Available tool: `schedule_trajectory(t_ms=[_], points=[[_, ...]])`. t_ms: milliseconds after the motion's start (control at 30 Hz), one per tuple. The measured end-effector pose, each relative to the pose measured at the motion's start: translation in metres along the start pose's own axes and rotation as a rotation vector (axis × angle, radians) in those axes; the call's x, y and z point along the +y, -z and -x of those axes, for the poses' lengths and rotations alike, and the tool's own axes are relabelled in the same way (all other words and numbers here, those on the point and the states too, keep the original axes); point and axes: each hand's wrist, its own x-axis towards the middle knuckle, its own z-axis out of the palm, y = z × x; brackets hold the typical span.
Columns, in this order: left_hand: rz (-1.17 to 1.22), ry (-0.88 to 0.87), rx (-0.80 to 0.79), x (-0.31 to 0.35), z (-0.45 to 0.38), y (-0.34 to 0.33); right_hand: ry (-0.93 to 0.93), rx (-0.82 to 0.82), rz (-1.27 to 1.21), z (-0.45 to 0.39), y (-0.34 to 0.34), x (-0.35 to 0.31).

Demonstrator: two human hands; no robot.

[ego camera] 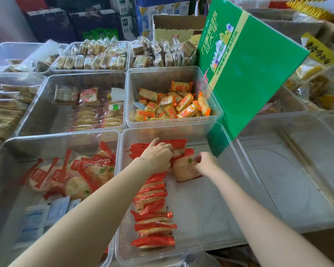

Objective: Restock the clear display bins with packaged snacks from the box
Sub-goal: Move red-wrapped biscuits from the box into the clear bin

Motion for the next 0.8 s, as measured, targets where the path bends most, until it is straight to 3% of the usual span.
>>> schedule_trajectory(t_ms=[100,167,267,333,467,633,800], points=[[0.114,0.074,0.153,0.002,0.004,0.002,0.138,-0.069,-0.191,0.016,0.027,0.004],[0.34,0.243,0.354,0.005,0.008,0.009,0.208,0.053,-0.22,0.022,0.031,0.001],[0.644,0.448,0.278,0.007,0.014,0.019,0.161,0.226,0.048,0.031,0.015,-0.005],[0.536,0.393,0.169,0.005,0.017,0.016,0.104,0.147,0.119,0.034,-0.008,-0.004],[0.338,0.23,-0.022,-0.005,0.022,0.003,0.132,-0.149,-0.049,0.027,-0.044,-0.003],[0.194,0.22,0.051,-0.005,0.022,-0.002,0.075,0.111,-0.086,0.02,-0.035,0.002],[0.136,0.12,0.135,0.0,0.012,-0.003,0.009,-0.102,-0.266,0.011,-0.031,0.004]])
